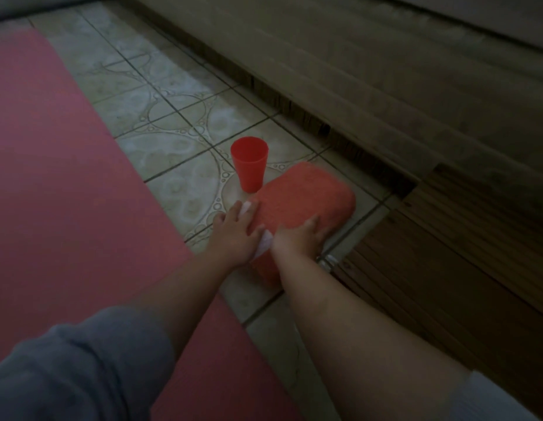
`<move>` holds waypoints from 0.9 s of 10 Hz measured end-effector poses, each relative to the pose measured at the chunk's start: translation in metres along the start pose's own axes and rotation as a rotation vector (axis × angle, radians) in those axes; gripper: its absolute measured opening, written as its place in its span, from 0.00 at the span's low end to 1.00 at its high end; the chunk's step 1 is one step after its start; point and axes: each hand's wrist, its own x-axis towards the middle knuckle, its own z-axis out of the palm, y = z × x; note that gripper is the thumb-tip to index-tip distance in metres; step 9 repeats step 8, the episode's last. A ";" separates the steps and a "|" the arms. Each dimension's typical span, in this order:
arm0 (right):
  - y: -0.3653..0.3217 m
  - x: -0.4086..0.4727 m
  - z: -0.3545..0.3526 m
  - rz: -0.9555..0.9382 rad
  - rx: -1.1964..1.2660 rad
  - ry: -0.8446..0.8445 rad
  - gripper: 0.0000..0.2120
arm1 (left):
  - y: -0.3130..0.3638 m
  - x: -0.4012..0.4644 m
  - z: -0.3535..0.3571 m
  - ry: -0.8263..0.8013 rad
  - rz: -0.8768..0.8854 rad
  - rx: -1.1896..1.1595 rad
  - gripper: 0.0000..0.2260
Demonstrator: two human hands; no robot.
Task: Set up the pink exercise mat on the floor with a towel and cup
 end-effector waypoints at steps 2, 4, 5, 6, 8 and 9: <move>0.015 -0.002 -0.005 0.010 -0.044 -0.121 0.36 | 0.001 0.005 0.000 -0.039 0.003 0.052 0.26; 0.010 -0.016 -0.016 -0.002 -0.080 -0.168 0.42 | 0.005 0.005 -0.005 -0.072 -0.011 0.065 0.26; 0.009 -0.036 -0.017 -0.131 -0.121 -0.111 0.43 | 0.006 -0.002 -0.008 -0.030 -0.028 0.052 0.26; 0.004 -0.054 -0.023 -0.334 -0.063 -0.106 0.37 | 0.004 -0.011 -0.008 0.048 -0.042 0.018 0.25; -0.033 -0.085 -0.073 -0.535 0.130 -0.123 0.32 | 0.005 -0.040 -0.034 0.089 -0.083 0.064 0.24; -0.033 -0.085 -0.073 -0.535 0.130 -0.123 0.32 | 0.005 -0.040 -0.034 0.089 -0.083 0.064 0.24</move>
